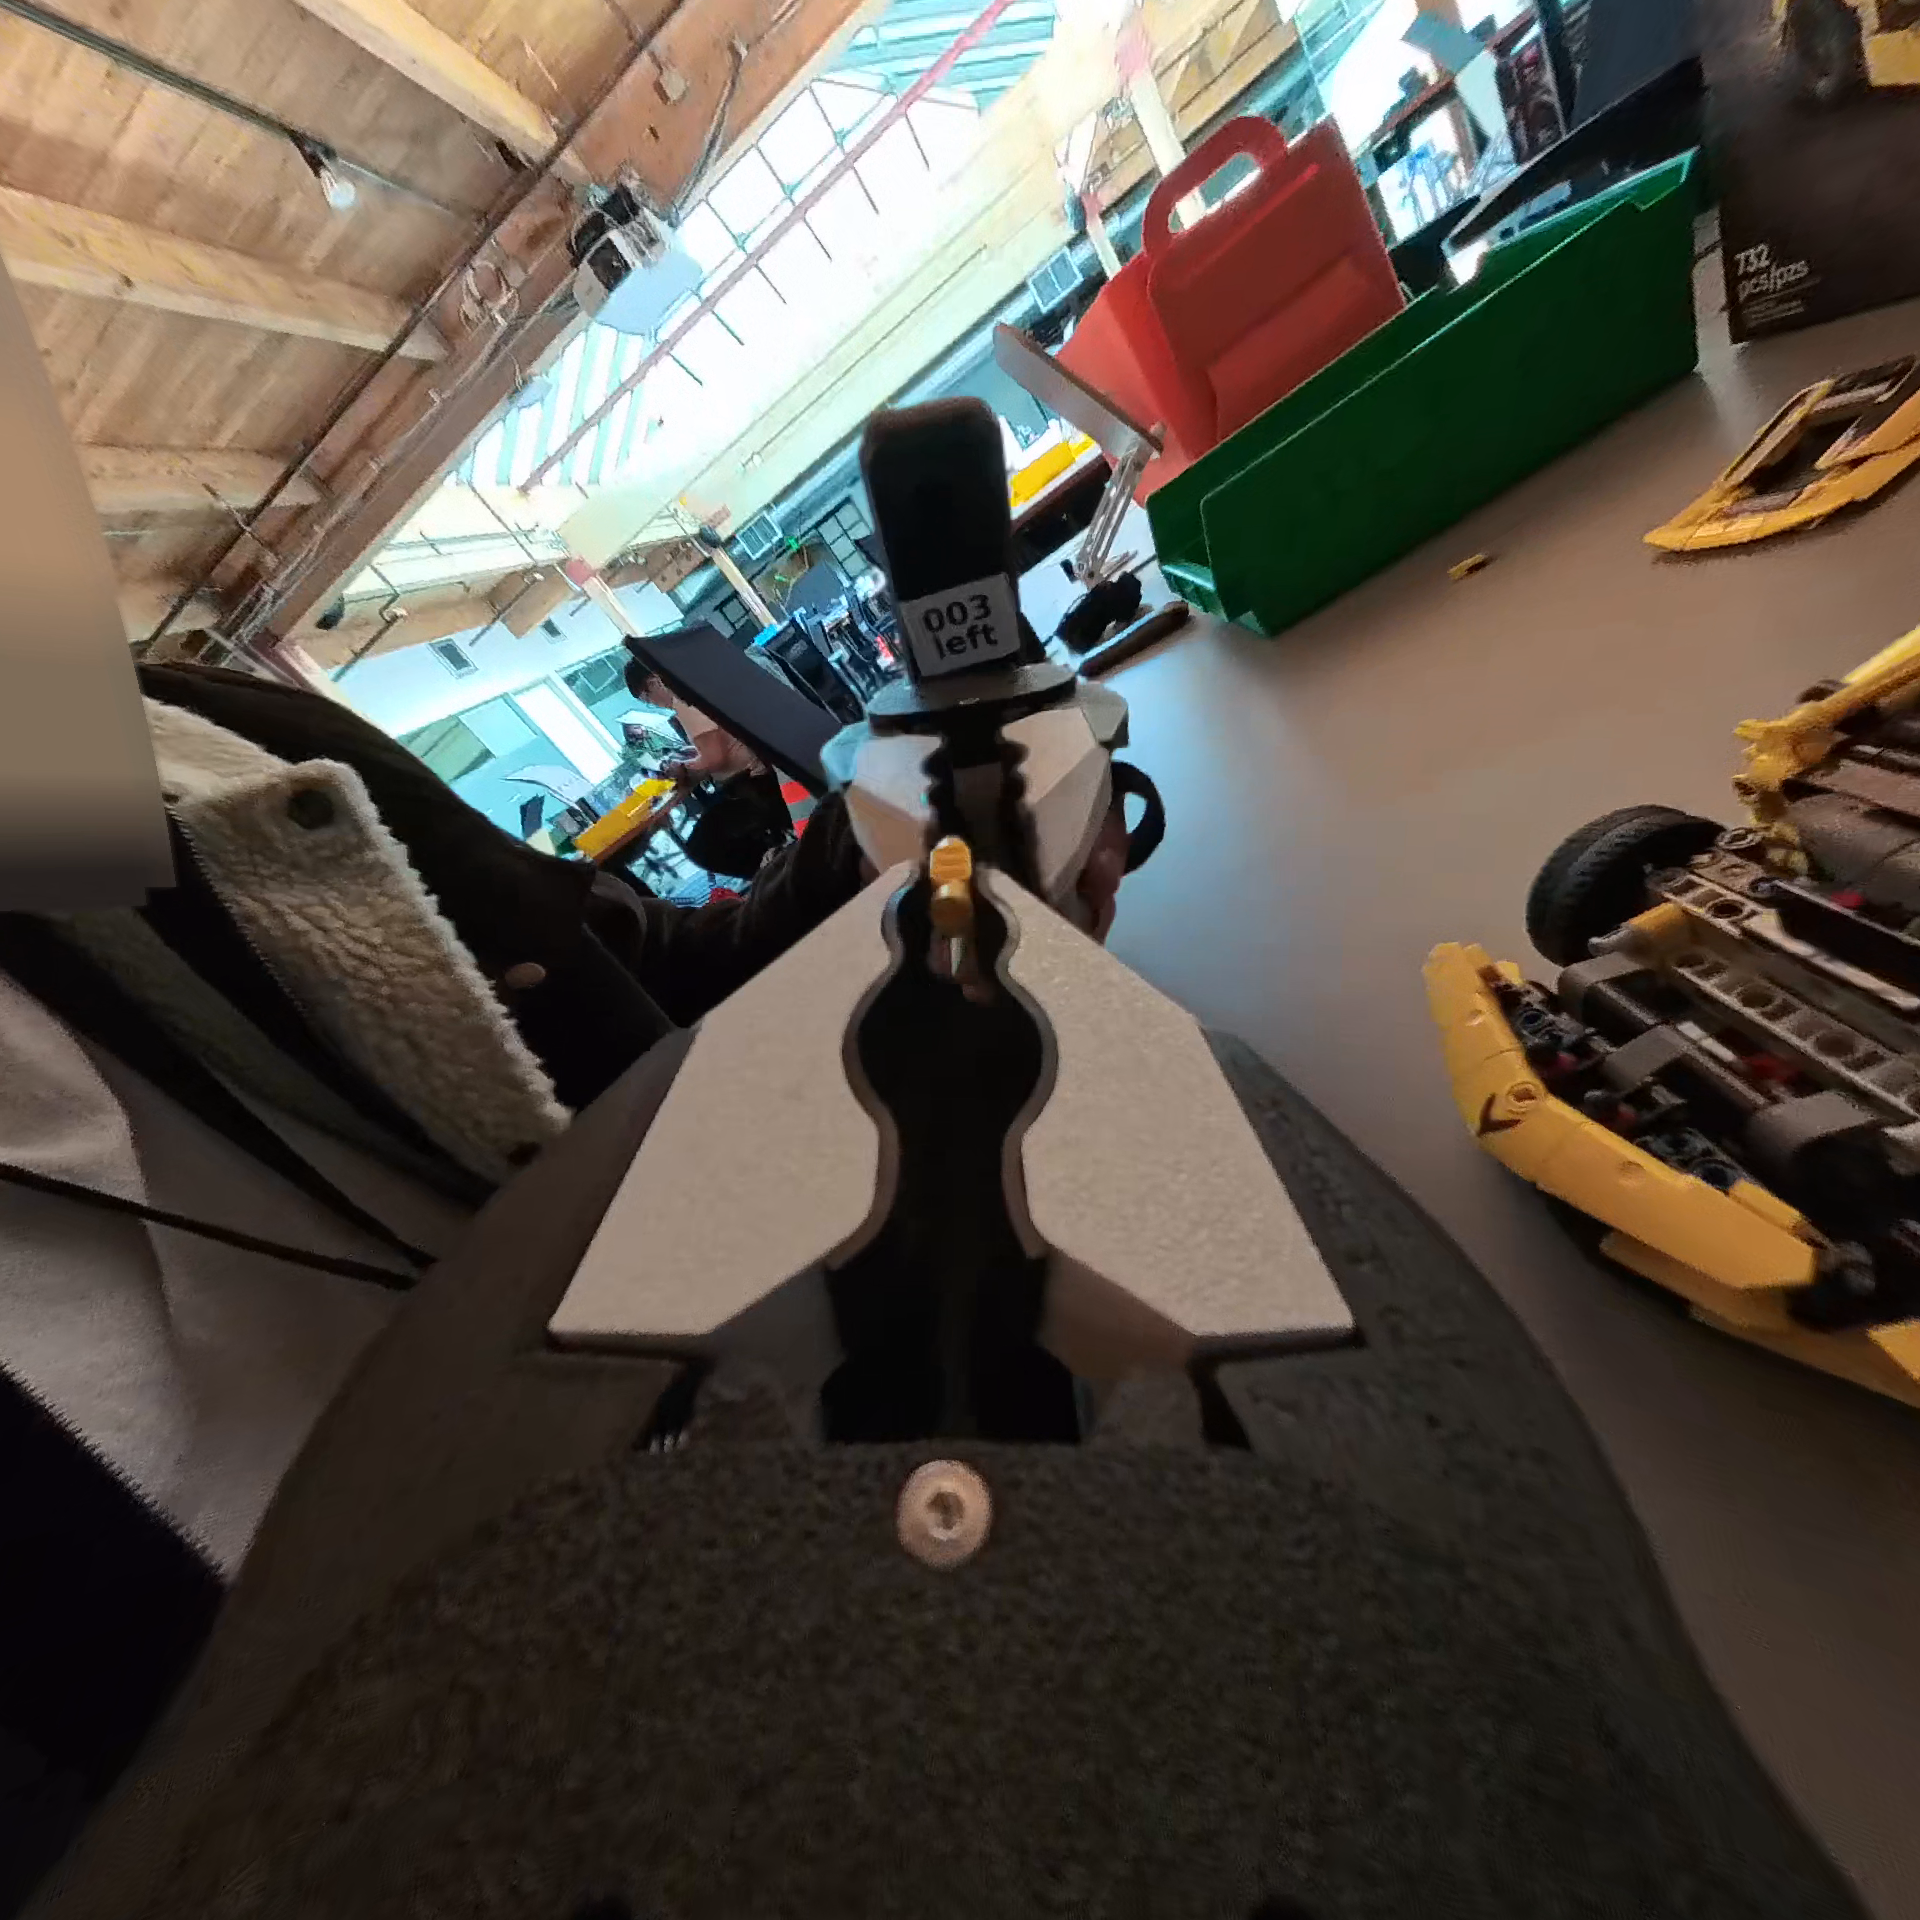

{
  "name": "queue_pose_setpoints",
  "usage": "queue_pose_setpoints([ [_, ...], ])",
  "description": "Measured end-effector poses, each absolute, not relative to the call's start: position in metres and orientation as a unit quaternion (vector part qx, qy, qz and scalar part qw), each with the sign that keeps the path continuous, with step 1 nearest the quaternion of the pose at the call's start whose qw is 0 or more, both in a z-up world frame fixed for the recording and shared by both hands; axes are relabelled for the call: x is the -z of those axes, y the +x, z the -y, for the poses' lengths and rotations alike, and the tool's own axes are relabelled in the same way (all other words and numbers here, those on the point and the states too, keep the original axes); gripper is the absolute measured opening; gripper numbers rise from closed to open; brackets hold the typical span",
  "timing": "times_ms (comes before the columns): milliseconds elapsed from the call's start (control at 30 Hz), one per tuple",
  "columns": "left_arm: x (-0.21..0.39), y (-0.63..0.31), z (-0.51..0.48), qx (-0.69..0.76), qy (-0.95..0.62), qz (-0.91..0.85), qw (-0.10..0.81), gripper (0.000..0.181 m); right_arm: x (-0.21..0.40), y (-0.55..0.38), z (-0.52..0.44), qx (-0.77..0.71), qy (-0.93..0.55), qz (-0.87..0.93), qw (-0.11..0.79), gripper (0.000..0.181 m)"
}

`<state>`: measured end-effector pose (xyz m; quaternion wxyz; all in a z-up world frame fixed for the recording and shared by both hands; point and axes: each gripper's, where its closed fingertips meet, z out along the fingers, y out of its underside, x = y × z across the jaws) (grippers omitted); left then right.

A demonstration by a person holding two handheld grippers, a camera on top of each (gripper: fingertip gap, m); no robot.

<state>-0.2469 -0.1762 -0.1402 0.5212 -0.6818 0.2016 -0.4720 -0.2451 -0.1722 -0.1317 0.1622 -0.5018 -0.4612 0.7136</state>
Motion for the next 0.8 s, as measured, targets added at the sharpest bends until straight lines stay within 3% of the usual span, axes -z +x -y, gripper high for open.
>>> queue_pose_setpoints([
  [333, 0.134, -0.252, 0.177, 0.497, -0.669, -0.188, 0.519, 0.004, 0.137, -0.245, 0.168, -0.701, -0.515, 0.464, 0.166, 0.006],
  [800, 0.138, -0.246, 0.182, 0.478, -0.676, -0.22, 0.516, 0.003, 0.138, -0.253, 0.181, -0.697, -0.514, 0.473, 0.161, 0.006],
])
